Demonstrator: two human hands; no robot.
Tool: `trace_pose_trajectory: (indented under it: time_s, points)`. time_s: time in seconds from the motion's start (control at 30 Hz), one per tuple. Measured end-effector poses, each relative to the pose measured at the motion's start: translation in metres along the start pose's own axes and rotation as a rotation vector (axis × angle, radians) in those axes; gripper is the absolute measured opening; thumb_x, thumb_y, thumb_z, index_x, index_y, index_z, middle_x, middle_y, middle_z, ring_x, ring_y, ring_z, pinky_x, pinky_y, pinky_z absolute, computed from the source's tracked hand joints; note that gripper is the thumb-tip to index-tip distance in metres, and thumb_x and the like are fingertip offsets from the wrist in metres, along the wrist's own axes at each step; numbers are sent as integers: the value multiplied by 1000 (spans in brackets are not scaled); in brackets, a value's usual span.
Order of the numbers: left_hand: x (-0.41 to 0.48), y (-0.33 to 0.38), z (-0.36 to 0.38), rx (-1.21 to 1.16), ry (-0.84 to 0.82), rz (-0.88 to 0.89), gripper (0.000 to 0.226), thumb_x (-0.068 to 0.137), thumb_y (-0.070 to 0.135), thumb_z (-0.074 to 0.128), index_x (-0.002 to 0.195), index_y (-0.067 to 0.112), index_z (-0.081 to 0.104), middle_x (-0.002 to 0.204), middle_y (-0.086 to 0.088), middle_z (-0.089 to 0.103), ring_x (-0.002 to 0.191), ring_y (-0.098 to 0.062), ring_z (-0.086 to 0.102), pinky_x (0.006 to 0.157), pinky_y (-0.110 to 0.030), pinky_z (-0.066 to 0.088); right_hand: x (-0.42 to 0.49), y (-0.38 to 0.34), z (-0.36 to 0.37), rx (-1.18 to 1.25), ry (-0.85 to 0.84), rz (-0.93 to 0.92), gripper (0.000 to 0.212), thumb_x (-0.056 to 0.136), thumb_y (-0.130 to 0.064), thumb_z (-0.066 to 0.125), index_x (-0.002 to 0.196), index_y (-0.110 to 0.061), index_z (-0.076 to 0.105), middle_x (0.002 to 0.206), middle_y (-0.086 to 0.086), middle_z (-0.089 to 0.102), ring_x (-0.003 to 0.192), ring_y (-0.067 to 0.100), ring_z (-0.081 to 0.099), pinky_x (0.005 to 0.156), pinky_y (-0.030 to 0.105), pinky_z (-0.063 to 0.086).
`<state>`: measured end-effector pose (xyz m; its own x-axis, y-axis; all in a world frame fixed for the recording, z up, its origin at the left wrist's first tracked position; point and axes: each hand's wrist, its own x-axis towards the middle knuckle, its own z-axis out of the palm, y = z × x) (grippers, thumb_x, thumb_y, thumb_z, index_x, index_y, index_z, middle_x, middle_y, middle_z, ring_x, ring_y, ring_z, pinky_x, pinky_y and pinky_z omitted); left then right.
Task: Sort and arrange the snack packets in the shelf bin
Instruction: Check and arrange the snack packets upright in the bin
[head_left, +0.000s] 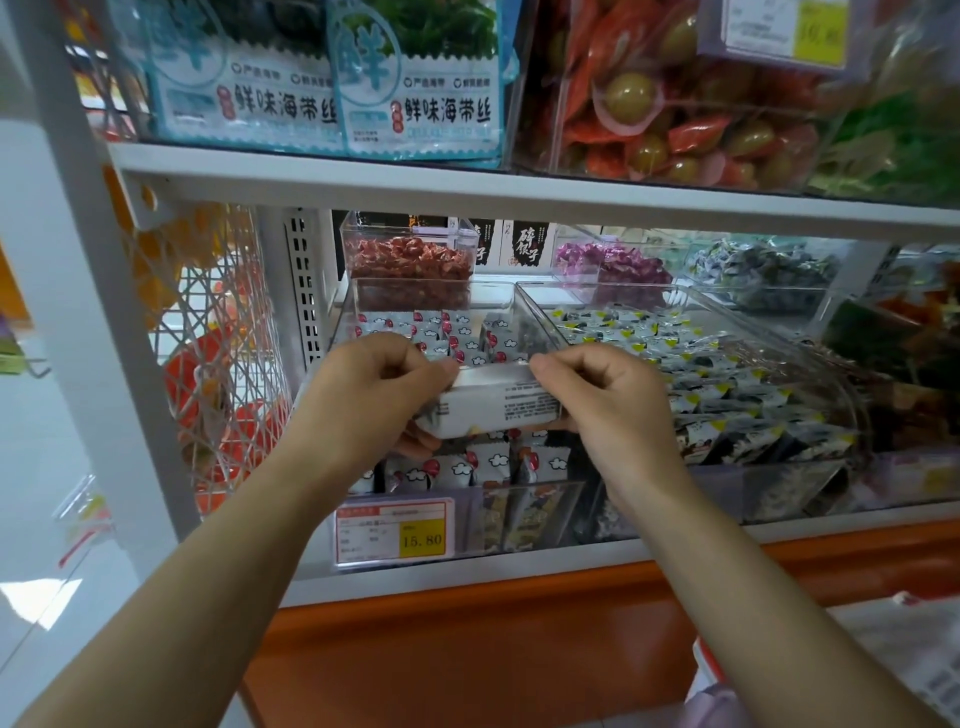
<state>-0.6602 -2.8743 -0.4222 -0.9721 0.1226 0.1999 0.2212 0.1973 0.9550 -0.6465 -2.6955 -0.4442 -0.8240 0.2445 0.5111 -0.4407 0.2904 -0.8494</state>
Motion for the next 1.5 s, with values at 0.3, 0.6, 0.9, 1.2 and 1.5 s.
trace_pose_trajectory:
  time_s: [0.3, 0.6, 0.9, 1.2, 1.5]
  points:
    - [-3, -2, 3, 241, -116, 88, 24, 81, 37, 65, 99, 22, 58, 88, -1, 68, 69, -10, 69, 71, -41, 59, 3, 6, -3, 107, 10, 70, 13, 86, -21, 65, 77, -16, 72, 79, 13, 70, 77, 30, 68, 67, 40, 59]
    - [9, -7, 8, 220, 49, 128, 30, 96, 35, 44, 111, 14, 60, 86, -2, 65, 68, -12, 63, 55, -25, 51, 14, 2, -6, 93, -130, 13, 15, 85, -7, 63, 91, -20, 68, 88, -2, 73, 77, 18, 71, 65, 24, 58]
    - [90, -35, 26, 1172, -283, 106, 53, 97, 46, 24, 120, 4, 47, 134, -15, 42, 130, -29, 33, 108, -58, 22, 56, 2, 1, -110, 51, -58, 18, 85, -11, 66, 93, 5, 62, 86, 19, 67, 71, 31, 67, 67, 39, 57]
    - [112, -42, 28, 1323, -405, 29, 68, 92, 61, 6, 125, 19, 48, 139, -8, 43, 136, -23, 28, 106, -59, 14, 98, 17, 28, -276, -31, -6, 30, 86, -18, 65, 96, 10, 58, 100, 24, 62, 95, 38, 60, 85, 51, 49]
    - [72, -38, 21, 1307, -380, 64, 75, 86, 60, -1, 142, 23, 33, 151, -5, 27, 142, -22, 10, 109, -59, 3, 125, 19, 68, -638, -394, -173, 14, 85, -11, 64, 76, -10, 54, 78, 0, 49, 78, 15, 46, 57, 25, 29]
